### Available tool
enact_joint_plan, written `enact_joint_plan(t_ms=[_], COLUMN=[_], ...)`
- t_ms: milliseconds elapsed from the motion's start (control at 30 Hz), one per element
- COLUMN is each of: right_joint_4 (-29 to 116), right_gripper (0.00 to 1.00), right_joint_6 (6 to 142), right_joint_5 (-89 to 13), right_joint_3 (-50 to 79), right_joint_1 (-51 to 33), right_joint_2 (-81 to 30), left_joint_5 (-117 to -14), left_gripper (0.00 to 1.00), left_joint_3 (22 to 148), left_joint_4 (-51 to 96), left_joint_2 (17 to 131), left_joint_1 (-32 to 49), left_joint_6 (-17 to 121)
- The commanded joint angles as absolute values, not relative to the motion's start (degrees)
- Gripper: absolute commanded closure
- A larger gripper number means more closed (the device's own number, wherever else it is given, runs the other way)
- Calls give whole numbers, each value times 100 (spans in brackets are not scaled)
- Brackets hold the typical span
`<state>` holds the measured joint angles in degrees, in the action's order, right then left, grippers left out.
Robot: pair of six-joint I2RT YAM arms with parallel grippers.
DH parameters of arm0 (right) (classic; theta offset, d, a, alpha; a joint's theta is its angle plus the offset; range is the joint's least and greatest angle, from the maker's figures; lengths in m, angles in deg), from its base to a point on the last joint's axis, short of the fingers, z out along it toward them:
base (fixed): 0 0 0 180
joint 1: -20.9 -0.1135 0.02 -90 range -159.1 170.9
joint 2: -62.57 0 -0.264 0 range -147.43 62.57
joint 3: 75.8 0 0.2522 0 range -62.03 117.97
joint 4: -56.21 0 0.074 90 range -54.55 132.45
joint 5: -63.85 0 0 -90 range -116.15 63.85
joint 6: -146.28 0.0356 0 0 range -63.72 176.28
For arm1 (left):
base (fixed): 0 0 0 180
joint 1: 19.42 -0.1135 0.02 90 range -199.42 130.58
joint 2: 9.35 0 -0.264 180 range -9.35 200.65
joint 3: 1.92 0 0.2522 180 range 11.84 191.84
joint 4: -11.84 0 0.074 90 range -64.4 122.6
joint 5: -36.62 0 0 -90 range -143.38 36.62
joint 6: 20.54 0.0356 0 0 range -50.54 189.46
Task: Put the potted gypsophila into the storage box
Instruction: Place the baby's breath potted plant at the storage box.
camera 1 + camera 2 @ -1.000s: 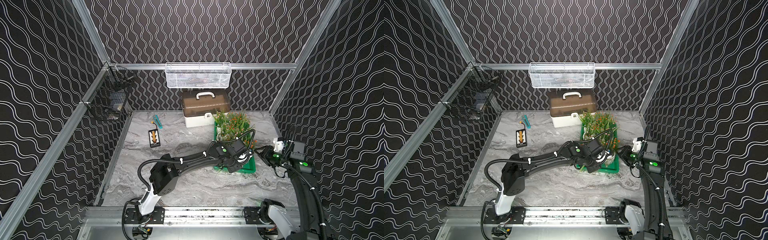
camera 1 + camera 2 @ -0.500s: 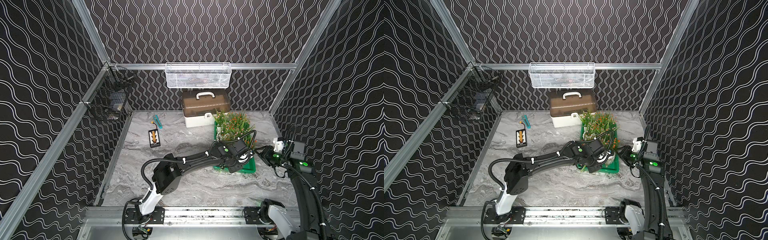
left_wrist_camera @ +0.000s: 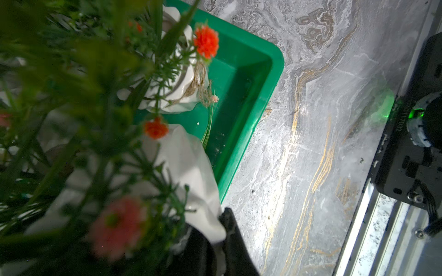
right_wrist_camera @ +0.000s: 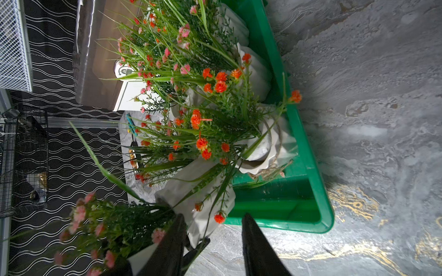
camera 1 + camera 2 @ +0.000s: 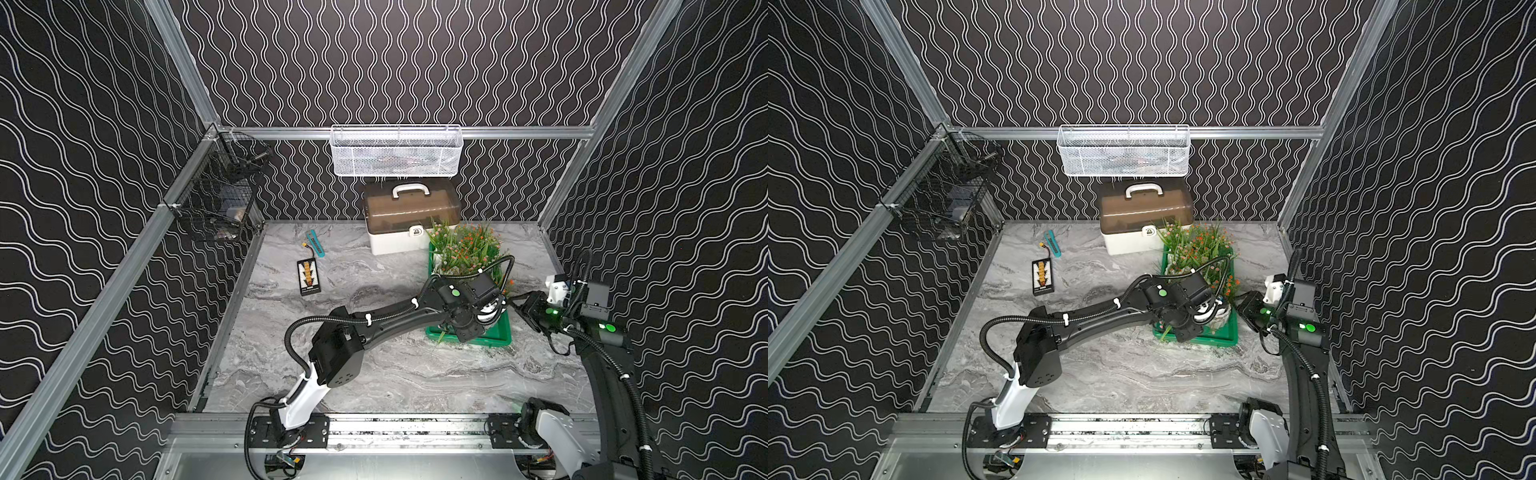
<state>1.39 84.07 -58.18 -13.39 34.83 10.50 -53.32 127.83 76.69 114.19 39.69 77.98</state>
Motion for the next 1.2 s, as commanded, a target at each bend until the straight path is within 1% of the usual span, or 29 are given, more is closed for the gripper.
enact_joint_plan(t_ms=[0,267,500,767,1000,1167], right_joint_4=[290,289,307,334,316,298], right_gripper=[59,59,59,59,59,59], right_joint_6=[8361,8344,8326,8318,8315,8309], right_joint_5=[-5876,-5898,-5920,-5946,-5945,-5922], right_joint_3=[-1323,-1308,-1290,-1282,-1282,-1277], right_joint_1=[3485,3487,3485,3487,3481,3487], right_joint_2=[1054,1015,965,940,957,975], left_joint_5=[-5070,-5241,-5751,-5970,-5787,-5286], left_gripper=[100,100,100,100,100,100], left_joint_3=[12958,13435,13607,13685,14304,14673], left_joint_4=[7948,8444,8633,8759,9250,9479], left_joint_2=[11489,11635,11670,11624,12160,12564], left_joint_1=[3938,3938,3944,4019,4015,3999], left_joint_6=[8128,8334,8419,8379,8447,8468])
